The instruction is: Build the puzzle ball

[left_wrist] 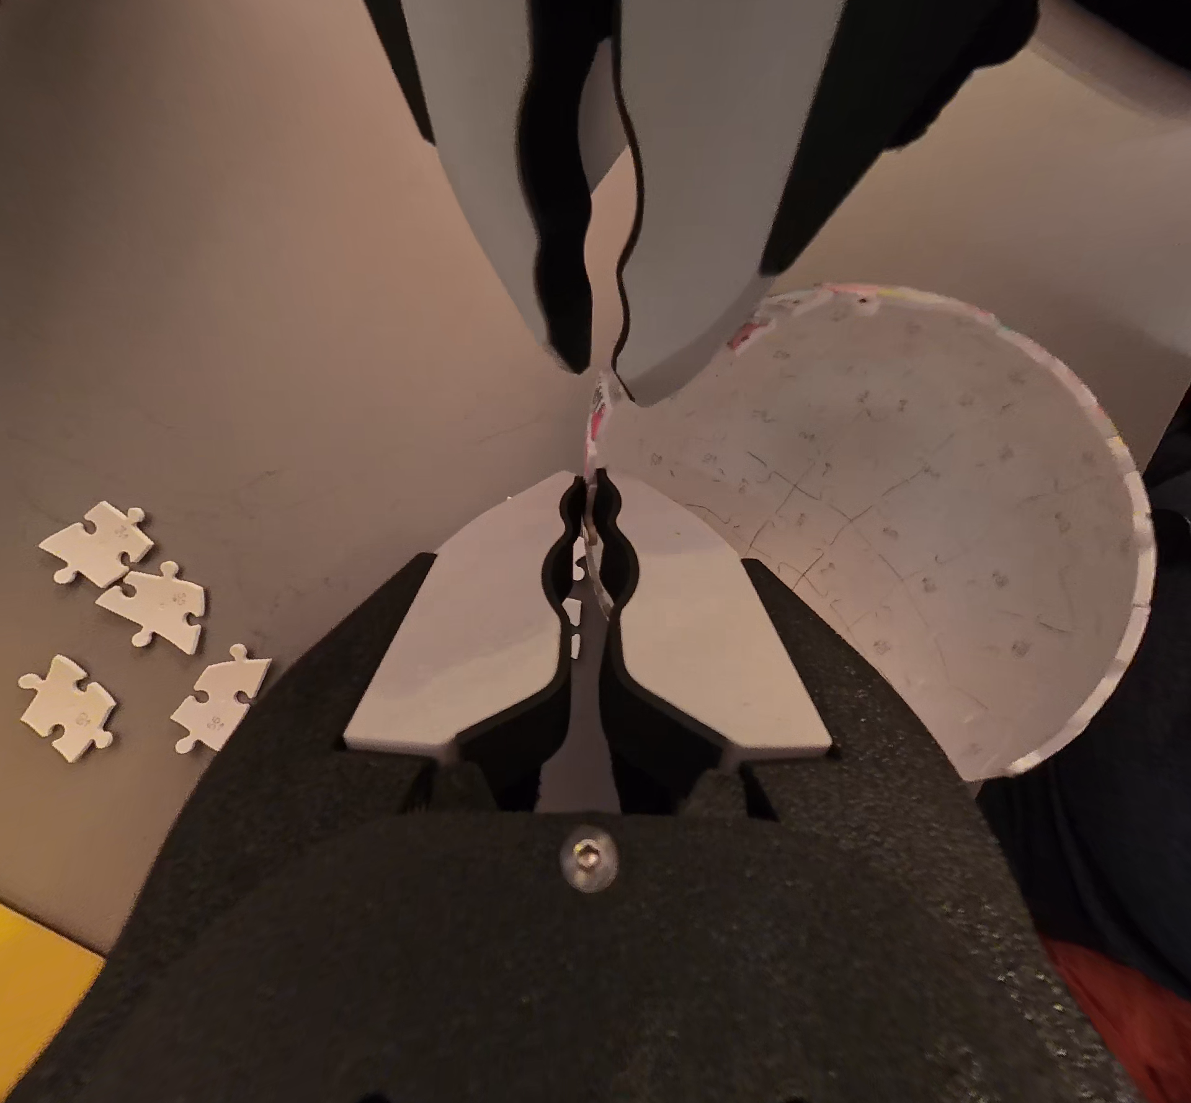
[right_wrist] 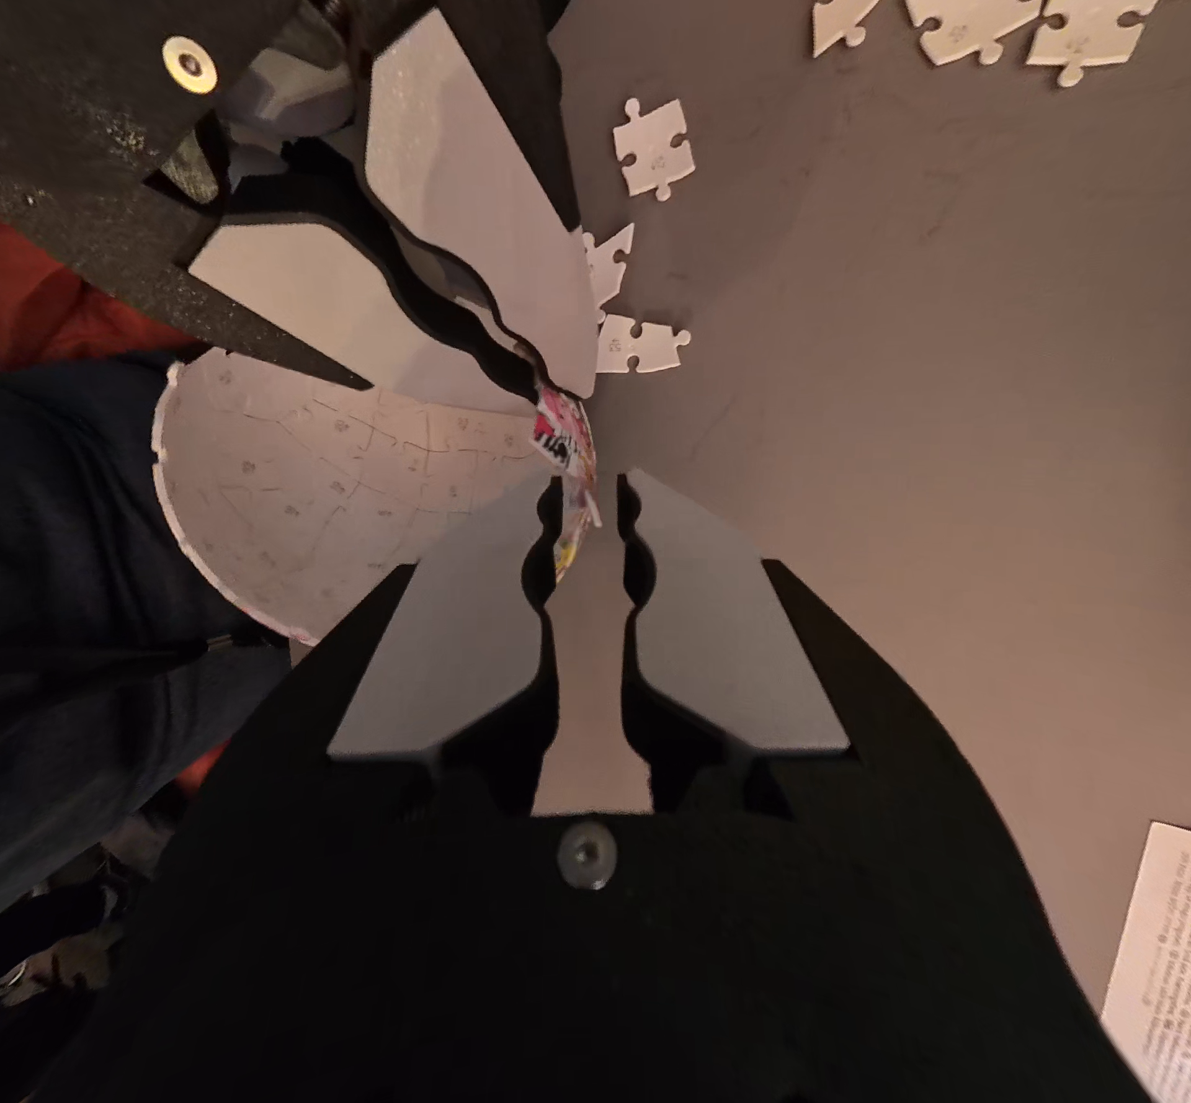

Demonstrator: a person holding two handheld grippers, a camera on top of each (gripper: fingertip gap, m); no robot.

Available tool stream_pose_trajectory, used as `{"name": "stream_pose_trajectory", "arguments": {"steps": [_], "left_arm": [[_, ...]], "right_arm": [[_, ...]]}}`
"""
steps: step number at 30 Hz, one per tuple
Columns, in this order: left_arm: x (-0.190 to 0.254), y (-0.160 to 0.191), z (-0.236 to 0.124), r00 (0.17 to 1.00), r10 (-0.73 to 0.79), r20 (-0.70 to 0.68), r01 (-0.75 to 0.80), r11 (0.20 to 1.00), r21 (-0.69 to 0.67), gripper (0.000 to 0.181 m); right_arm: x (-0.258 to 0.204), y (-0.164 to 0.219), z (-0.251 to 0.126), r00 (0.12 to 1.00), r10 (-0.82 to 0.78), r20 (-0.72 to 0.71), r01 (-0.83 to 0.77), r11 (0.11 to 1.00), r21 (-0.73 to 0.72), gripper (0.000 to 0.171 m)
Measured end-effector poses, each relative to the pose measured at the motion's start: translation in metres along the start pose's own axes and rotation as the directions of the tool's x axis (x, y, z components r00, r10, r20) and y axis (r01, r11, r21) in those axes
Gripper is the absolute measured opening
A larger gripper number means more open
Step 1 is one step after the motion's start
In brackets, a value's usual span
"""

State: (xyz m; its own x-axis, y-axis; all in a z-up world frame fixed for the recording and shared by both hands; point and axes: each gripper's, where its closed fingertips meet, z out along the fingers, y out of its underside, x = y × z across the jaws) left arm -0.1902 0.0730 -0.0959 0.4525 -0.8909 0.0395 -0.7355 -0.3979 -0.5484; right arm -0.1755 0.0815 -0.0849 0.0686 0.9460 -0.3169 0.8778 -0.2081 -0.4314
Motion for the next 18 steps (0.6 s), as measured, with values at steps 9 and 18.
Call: {"name": "stream_pose_trajectory", "arguments": {"steps": [9,18], "left_arm": [[-0.0002,0.0003,0.0,1.0,0.004,-0.004,-0.005,1.0,-0.009,0.002],[0.0002,-0.0006,0.0005,1.0,0.016,-0.002,-0.016,1.0,-0.021,0.002]], "right_arm": [[0.0028,0.0004,0.0017,0.997,-0.043,-0.065,0.038,0.997,-0.068,0.017],[0.0008,0.0007,0.0009,0.997,-0.007,-0.072,0.002,0.998,-0.059,0.015]]}}
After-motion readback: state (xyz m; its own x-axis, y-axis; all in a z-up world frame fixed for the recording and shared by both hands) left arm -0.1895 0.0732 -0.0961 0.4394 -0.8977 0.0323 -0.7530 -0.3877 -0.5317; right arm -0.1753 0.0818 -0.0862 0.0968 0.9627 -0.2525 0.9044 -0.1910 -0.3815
